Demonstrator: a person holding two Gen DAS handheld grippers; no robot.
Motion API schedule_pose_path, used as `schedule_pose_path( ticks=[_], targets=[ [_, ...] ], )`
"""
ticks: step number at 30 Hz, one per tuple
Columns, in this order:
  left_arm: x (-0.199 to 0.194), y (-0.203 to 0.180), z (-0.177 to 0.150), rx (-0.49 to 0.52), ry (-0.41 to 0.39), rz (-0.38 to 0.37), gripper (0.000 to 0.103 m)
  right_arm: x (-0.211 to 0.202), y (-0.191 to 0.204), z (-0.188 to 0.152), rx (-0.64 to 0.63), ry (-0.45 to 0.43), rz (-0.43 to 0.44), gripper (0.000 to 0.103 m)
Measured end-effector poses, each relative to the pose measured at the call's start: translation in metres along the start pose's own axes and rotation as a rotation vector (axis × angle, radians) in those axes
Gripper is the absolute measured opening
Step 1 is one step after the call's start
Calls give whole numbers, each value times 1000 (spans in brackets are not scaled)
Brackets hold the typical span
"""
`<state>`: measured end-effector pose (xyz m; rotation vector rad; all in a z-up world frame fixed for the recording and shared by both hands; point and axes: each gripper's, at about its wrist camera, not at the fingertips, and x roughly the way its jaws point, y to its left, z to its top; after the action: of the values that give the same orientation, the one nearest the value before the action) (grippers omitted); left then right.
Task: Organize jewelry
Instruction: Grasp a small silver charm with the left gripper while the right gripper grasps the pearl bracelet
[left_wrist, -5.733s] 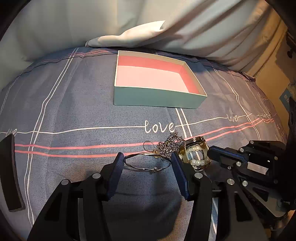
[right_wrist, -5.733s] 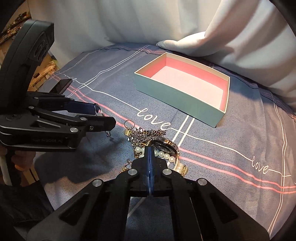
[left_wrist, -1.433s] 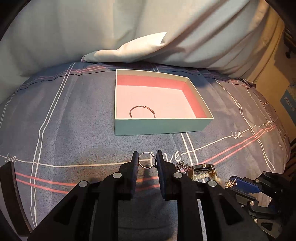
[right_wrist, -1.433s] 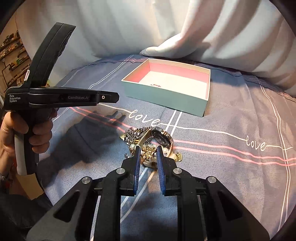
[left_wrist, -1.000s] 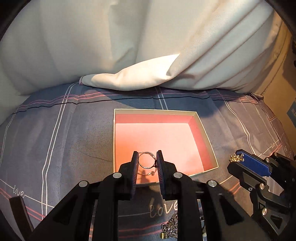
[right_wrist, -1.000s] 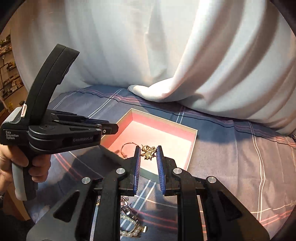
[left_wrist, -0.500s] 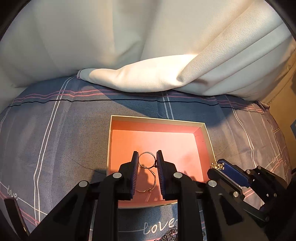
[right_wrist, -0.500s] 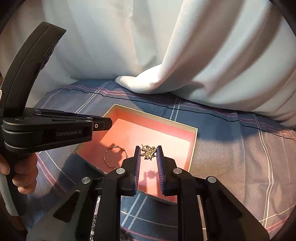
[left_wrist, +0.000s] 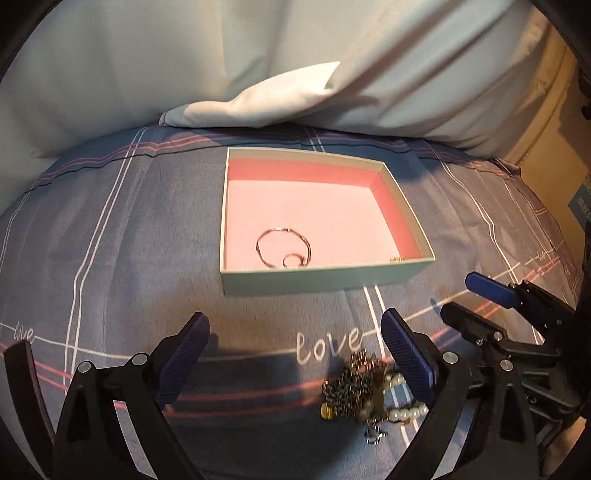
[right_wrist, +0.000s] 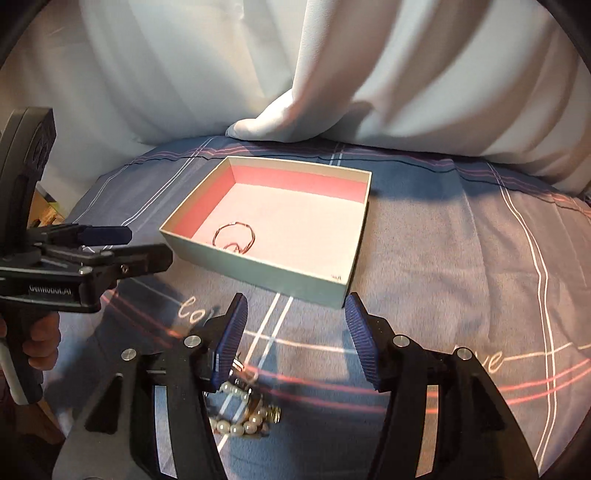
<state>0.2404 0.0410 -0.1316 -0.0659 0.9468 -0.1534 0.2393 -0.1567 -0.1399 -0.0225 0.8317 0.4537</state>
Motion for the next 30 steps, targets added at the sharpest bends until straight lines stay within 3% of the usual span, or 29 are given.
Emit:
schedule_pose_path(
  ticks=[4, 8, 14, 16, 21, 25, 30],
  targets=[
    [-5, -19, -55, 45, 36, -18, 90, -11, -4, -43, 61, 44, -6, 56],
    [1, -43, -84, 127, 61, 0, 82, -15, -4, -67, 102, 78, 24, 56],
    [19, -62, -85, 213, 44, 71, 62, -18, 3, -78, 89, 84, 32, 56],
    [23, -61, -84, 225, 31, 92, 45, -19, 5, -77, 76, 81, 38, 56],
    [21, -47, -79, 190, 20, 76, 20, -18, 15, -69, 26, 76, 52, 56],
    [18, -32, -76, 119, 28, 36, 17, -12, 35, -57, -64, 65, 89, 56],
    [14, -29, -76, 117, 25, 48, 17, -2, 59, -44, -159, 54, 96, 56]
  ],
)
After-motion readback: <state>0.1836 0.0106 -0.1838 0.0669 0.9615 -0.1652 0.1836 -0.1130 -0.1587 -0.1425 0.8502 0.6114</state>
